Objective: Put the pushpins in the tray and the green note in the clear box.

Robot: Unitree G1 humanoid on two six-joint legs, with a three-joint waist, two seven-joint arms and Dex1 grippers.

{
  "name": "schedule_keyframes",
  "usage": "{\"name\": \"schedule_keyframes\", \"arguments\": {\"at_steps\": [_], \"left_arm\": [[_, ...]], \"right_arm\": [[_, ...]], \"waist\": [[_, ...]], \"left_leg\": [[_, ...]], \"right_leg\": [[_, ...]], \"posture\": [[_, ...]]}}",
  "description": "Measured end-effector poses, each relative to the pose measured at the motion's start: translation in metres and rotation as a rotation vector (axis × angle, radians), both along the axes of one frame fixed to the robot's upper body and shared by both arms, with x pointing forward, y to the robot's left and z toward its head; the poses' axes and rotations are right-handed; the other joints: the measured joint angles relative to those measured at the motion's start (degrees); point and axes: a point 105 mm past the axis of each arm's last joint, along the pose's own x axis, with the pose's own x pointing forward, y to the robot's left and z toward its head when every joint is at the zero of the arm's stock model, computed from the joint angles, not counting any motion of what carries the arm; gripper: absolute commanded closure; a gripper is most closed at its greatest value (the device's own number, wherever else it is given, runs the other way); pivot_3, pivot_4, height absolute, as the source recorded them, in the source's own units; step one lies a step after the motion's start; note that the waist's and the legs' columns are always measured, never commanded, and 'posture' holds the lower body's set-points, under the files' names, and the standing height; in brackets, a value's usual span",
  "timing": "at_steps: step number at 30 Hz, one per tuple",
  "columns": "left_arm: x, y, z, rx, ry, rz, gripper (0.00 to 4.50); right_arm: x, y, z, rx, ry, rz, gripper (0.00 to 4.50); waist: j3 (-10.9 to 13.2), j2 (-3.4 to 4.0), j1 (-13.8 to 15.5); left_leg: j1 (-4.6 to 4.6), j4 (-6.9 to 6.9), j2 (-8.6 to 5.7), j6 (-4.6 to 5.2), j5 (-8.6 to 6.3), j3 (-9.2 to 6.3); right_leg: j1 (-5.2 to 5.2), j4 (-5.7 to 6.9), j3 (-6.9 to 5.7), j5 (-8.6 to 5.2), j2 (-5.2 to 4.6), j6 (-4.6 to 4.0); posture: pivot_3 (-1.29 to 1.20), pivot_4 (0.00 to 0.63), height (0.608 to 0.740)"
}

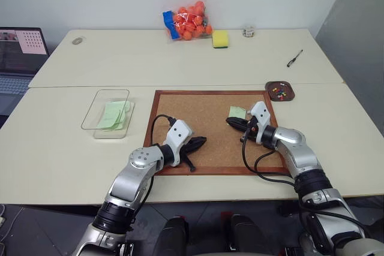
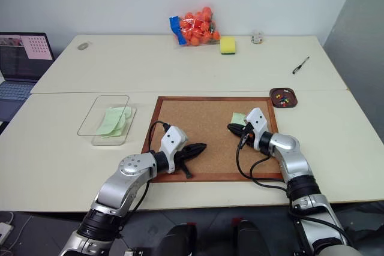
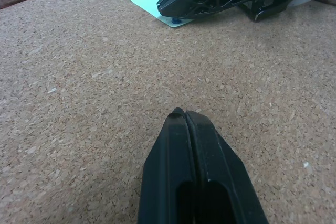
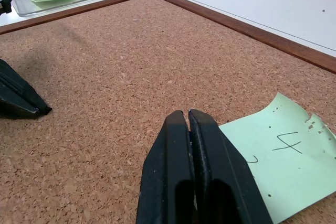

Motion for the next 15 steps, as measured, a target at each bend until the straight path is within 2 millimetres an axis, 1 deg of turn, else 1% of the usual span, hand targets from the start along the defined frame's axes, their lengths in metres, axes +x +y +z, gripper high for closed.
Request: {"name": "schedule_keyframes", "arguments": {"at_steps": [3,5,7,8,10,12,15], "left_arm": [[0.000,0.000,0.000,-0.001,-0.001,0.000,4.50],[0.000,0.000,0.000,-0.001,-0.001,-0.001,4.50],[0.000,-0.001,0.000,-0.002,-0.001,0.000,4.50],[0.000,-0.001,0.000,-0.004,0.000,0.001,4.50],[0.000,-0.003,-0.001,-0.007,0.000,0.002,4.50],[0.000,-0.004,-0.001,-0.008,-0.002,0.002,4.50],[0.000,-0.005,-0.001,-0.009,-0.005,-0.002,4.50]], "right_arm": [[0.000,0.000,0.001,0.008,0.004,0.002,4.47],[-0.001,0.000,0.007,0.019,0.000,0.010,4.47],[-0.002,-0.001,0.022,0.041,-0.044,0.019,4.47],[-0.005,0.000,0.036,0.037,-0.089,0.045,4.47],[-0.012,0.002,0.053,0.033,-0.140,0.088,4.47],[-0.016,0.005,0.062,0.025,-0.169,0.113,4.47],[-0.019,0.004,0.062,0.009,-0.169,0.128,4.47]], "waist": [[0.00,0.00,0.01],[0.00,0.00,0.03],[0.00,0.00,0.04],[0.00,0.00,0.09],[0.00,0.00,0.16],[0.00,0.00,0.20],[0.00,0.00,0.30]], "left_leg": [[-0.02,0.00,0.00,0.00,0.00,0.00],[-0.02,0.00,0.00,0.00,0.00,0.00],[-0.02,0.00,0.00,0.00,0.00,-0.01],[-0.02,0.01,0.00,0.00,0.00,-0.02],[-0.02,0.01,-0.01,0.00,0.00,-0.04],[-0.01,0.02,-0.01,0.00,0.00,-0.04],[-0.02,0.02,-0.02,0.00,0.00,-0.04]], "right_leg": [[-0.01,0.00,0.00,0.00,0.00,0.00],[-0.03,0.00,0.00,0.01,0.00,-0.02],[-0.01,0.00,-0.01,0.00,-0.01,0.00],[0.00,-0.01,-0.01,-0.01,-0.01,0.01],[0.01,-0.01,-0.02,-0.05,-0.02,0.08],[0.02,-0.01,-0.03,-0.07,-0.02,0.12],[0.02,-0.02,-0.03,-0.07,-0.04,0.12]], "posture": [[0.00,0.150,0.740],[0.00,0.150,0.740],[0.00,0.150,0.740],[0.00,0.150,0.740],[0.00,0.150,0.740],[0.00,0.150,0.740],[0.00,0.150,0.740]]}}
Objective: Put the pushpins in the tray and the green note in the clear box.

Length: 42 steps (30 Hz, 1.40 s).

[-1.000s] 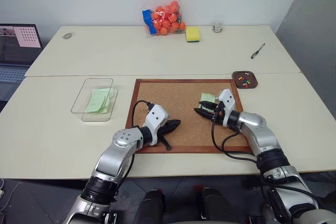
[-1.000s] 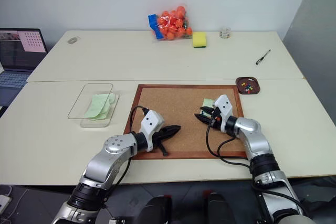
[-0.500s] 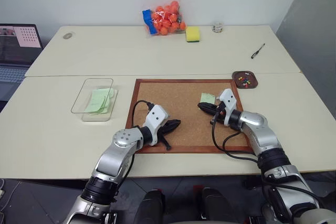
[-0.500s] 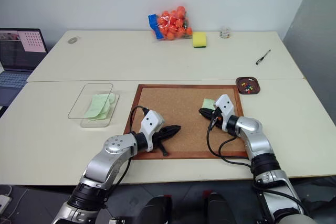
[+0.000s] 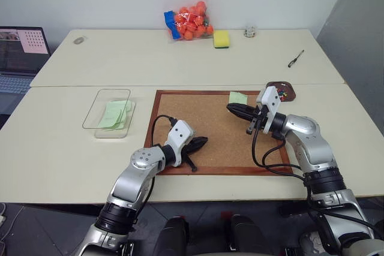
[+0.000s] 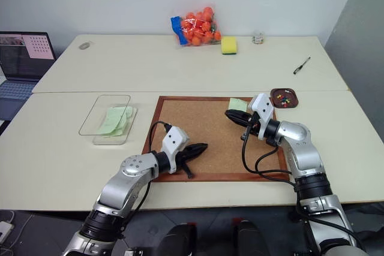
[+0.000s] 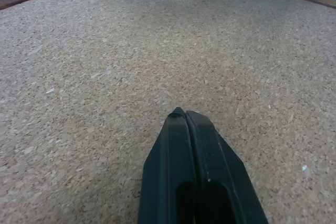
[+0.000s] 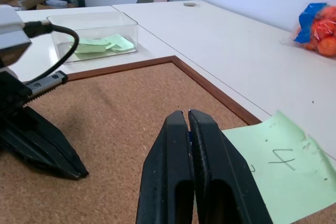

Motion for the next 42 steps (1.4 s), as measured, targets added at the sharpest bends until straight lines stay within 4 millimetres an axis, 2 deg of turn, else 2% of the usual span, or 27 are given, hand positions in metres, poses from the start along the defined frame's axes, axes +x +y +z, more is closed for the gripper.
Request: {"name": "schedule_keyframes", "arguments": {"at_steps": [1,2,4,5,8,10,12,16,23,31,36,42], "left_arm": [[0.000,-0.002,0.000,-0.007,-0.002,-0.002,4.50],[0.000,-0.004,0.001,-0.021,0.001,-0.003,4.31],[0.003,-0.009,0.006,-0.148,0.078,0.031,4.09],[0.004,-0.012,0.011,-0.259,0.153,0.046,3.83],[-0.001,-0.026,0.041,-0.593,0.341,-0.008,3.21],[0.005,-0.017,0.074,-0.868,0.416,-0.020,2.76],[0.007,-0.006,0.087,-0.987,0.454,-0.010,2.32],[0.003,0.001,0.078,-1.050,0.576,0.033,1.66],[-0.008,-0.012,0.063,-1.024,0.714,0.031,0.34],[-0.006,-0.020,0.055,-1.028,0.781,0.050,0.34],[-0.003,-0.026,0.054,-1.036,0.806,0.040,0.34],[-0.003,-0.032,0.057,-1.032,0.806,0.019,0.34]], "right_arm": [[-0.001,-0.002,0.001,-0.013,-0.004,0.005,4.47],[-0.002,-0.002,0.001,-0.025,-0.009,0.014,4.49],[-0.006,-0.002,0.002,-0.053,-0.021,0.041,4.50],[-0.010,-0.002,0.002,-0.078,-0.029,0.066,4.50],[-0.015,-0.001,0.000,-0.122,-0.044,0.114,4.50],[-0.019,-0.006,-0.005,-0.168,-0.051,0.134,4.50],[-0.022,-0.006,-0.009,-0.202,-0.060,0.158,4.50],[-0.028,-0.008,-0.015,-0.239,-0.066,0.197,4.50],[-0.034,-0.004,-0.013,-0.254,-0.096,0.249,4.50],[-0.044,0.004,-0.004,-0.259,-0.156,0.306,4.50],[-0.057,0.009,-0.009,-0.269,-0.155,0.364,4.50],[-0.059,0.010,-0.008,-0.277,-0.177,0.382,4.50]], "waist": [[0.00,0.00,0.06],[0.00,0.00,0.11],[0.02,-0.03,0.18],[0.03,-0.05,0.19],[0.10,-0.16,-0.08],[0.10,-0.18,-0.17],[0.10,-0.17,-0.52],[0.10,-0.17,-0.52],[0.10,-0.17,-0.39],[0.10,-0.17,-0.40],[0.10,-0.17,-0.31],[0.10,-0.17,-0.24]], "left_leg": [[-0.01,0.00,0.00,0.00,0.00,0.00],[-0.01,0.01,0.00,0.00,0.00,0.00],[-0.06,0.04,0.01,0.00,0.00,-0.02],[-0.11,0.06,0.04,0.00,0.00,-0.09],[-0.12,0.06,0.02,0.00,0.00,-0.13],[-0.12,0.07,0.05,0.00,0.00,-0.22],[-0.05,0.05,0.04,0.00,0.00,-0.19],[-0.03,0.06,0.03,-0.02,0.01,-0.16],[-0.03,0.07,0.00,-0.03,0.01,-0.14],[-0.03,0.06,0.00,-0.04,0.01,-0.11],[-0.04,0.06,0.00,-0.04,0.01,-0.11],[-0.05,0.06,-0.01,-0.04,0.01,-0.12]], "right_leg": [[0.00,0.00,0.00,0.00,-0.01,0.00],[0.00,0.00,0.00,0.00,-0.01,0.00],[-0.02,-0.01,-0.03,-0.01,-0.03,0.03],[-0.04,0.00,-0.08,-0.03,-0.05,0.06],[-0.04,-0.01,-0.14,-0.06,0.00,0.11],[-0.01,-0.02,-0.21,-0.06,0.01,0.12],[-0.01,0.01,-0.12,-0.07,0.04,0.12],[-0.01,0.02,-0.08,-0.05,0.06,0.09],[0.00,0.01,-0.06,-0.02,0.05,0.04],[0.00,0.00,-0.05,-0.02,0.06,0.03],[0.00,-0.01,-0.05,-0.02,0.05,0.04],[0.00,-0.02,-0.06,-0.02,0.05,0.04]], "posture": [[0.00,0.150,0.740],[0.00,0.150,0.740],[0.00,0.150,0.740],[0.00,0.150,0.740],[0.00,0.150,0.740],[0.00,0.150,0.740],[0.00,0.150,0.740],[0.00,0.150,0.740],[0.00,0.150,0.740],[0.00,0.150,0.740],[0.00,0.150,0.740],[0.00,0.150,0.740]]}}
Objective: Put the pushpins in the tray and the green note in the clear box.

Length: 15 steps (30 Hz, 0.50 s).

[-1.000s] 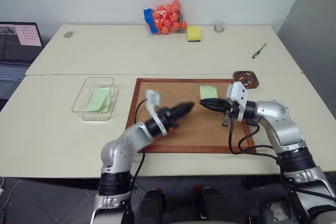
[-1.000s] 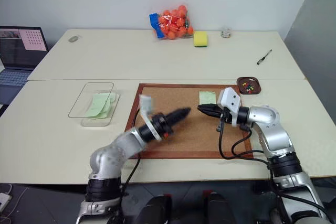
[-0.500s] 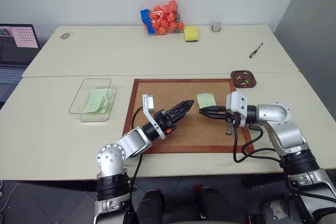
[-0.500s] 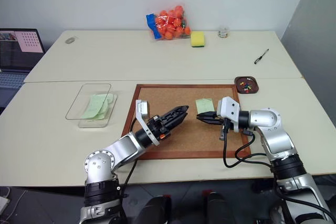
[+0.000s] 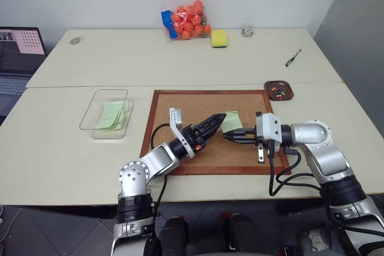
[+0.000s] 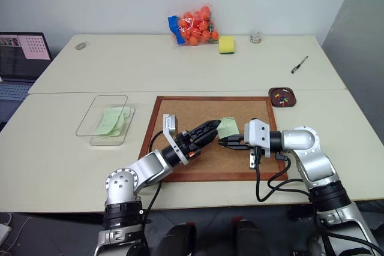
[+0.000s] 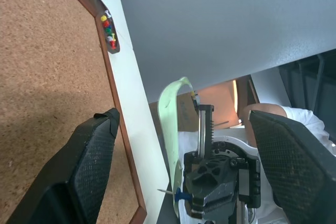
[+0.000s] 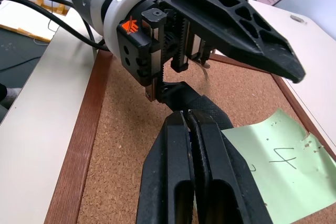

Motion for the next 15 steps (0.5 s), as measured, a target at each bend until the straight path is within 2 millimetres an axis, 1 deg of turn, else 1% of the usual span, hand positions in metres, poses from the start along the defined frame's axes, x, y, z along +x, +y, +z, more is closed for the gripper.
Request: {"name": "schedule_keyframes", "arguments": {"at_steps": [3,4,5,15], "left_arm": [[-0.0020,-0.0018,-0.0011,0.012,0.000,-0.019,0.34],[-0.0029,-0.0018,-0.0017,0.018,0.000,-0.027,0.69],[-0.0040,-0.0030,-0.0020,0.021,-0.002,-0.037,0.84],[-0.0105,-0.0088,-0.0022,0.028,-0.016,-0.095,2.78]], "right_arm": [[-0.0008,0.0007,0.0003,-0.004,-0.012,0.009,4.50],[-0.0011,0.0010,0.0005,-0.004,-0.016,0.012,4.50],[-0.0012,0.0012,0.0006,-0.005,-0.018,0.013,4.50],[-0.0022,0.0054,0.0019,-0.009,-0.034,0.033,4.50]], "waist": [[0.00,0.00,0.01],[0.00,0.00,0.01],[0.00,0.00,0.01],[0.00,0.00,0.07]], "left_leg": [[0.00,0.00,0.00,0.00,0.00,0.00],[0.00,0.00,0.00,0.00,0.00,-0.01],[0.00,0.00,0.00,0.00,0.00,-0.01],[-0.01,0.00,-0.01,0.00,0.00,-0.02]], "right_leg": [[0.00,0.00,0.00,0.00,0.00,0.01],[0.00,0.00,0.00,-0.01,0.00,0.01],[0.00,0.00,-0.01,-0.01,0.00,0.02],[0.00,-0.01,-0.01,-0.01,-0.01,0.01]], "posture": [[0.00,0.150,0.740],[0.00,0.150,0.740],[0.00,0.150,0.740],[0.00,0.150,0.740]]}}
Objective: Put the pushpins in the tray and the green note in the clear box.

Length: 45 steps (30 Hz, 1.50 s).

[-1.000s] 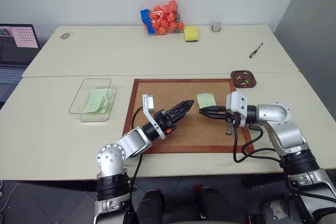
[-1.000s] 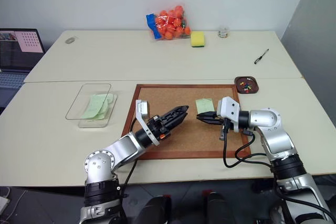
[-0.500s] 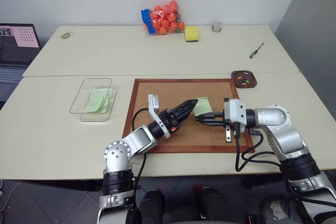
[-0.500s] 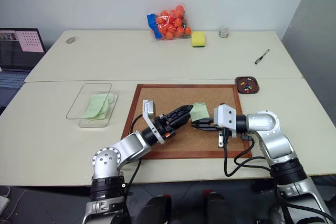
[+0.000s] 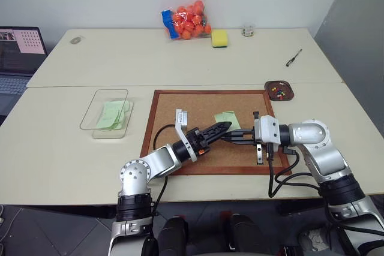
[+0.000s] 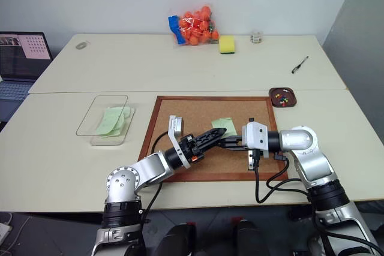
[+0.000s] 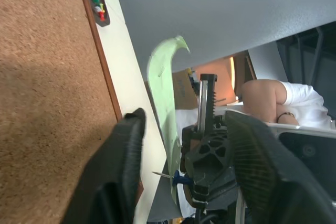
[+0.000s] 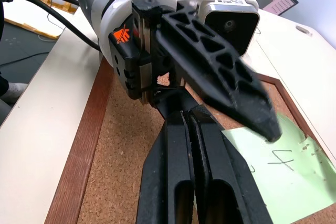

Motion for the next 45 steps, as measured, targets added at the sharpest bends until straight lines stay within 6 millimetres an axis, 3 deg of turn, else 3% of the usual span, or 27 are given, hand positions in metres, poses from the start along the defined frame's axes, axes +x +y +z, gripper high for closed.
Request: {"name": "schedule_keyframes", "arguments": {"at_steps": [10,23,30,40,45], "left_arm": [[0.000,0.001,0.002,-0.004,-0.011,0.003,4.49],[-0.001,0.005,0.001,0.008,-0.022,0.006,4.49],[-0.002,0.004,-0.006,0.039,-0.005,-0.001,4.49],[0.000,0.004,-0.007,0.050,-0.008,0.010,4.49],[0.009,0.012,-0.006,0.092,-0.033,0.101,4.49]], "right_arm": [[-0.001,0.004,0.001,-0.010,-0.002,0.024,4.50],[-0.002,0.006,0.003,-0.023,-0.005,0.042,4.50],[-0.011,0.009,0.041,0.057,-0.015,0.067,4.50],[-0.003,0.004,0.052,0.120,0.029,-0.013,4.50],[0.013,-0.010,0.061,0.224,0.085,-0.170,4.50]], "waist": [[0.00,0.00,0.02],[0.00,0.00,0.00],[0.00,0.00,-0.01],[0.00,0.00,0.00],[0.00,0.00,0.03]], "left_leg": [[0.00,0.00,0.00,0.00,0.00,0.00],[0.00,-0.01,0.00,0.00,0.00,0.00],[-0.01,-0.02,0.01,0.00,0.00,-0.17],[-0.02,-0.02,0.01,0.00,0.00,-0.16],[-0.05,-0.03,0.01,0.00,0.00,-0.18]], "right_leg": [[0.00,0.00,0.00,-0.01,0.00,0.01],[-0.01,0.00,0.00,-0.01,0.00,0.01],[-0.01,-0.02,-0.01,-0.02,0.00,0.02],[-0.02,-0.03,0.00,-0.01,-0.01,0.01],[-0.04,-0.04,0.02,0.01,-0.01,-0.03]], "posture": [[0.00,0.150,0.740],[0.00,0.150,0.740],[0.00,0.150,0.740],[0.00,0.150,0.740],[0.00,0.150,0.740]]}}
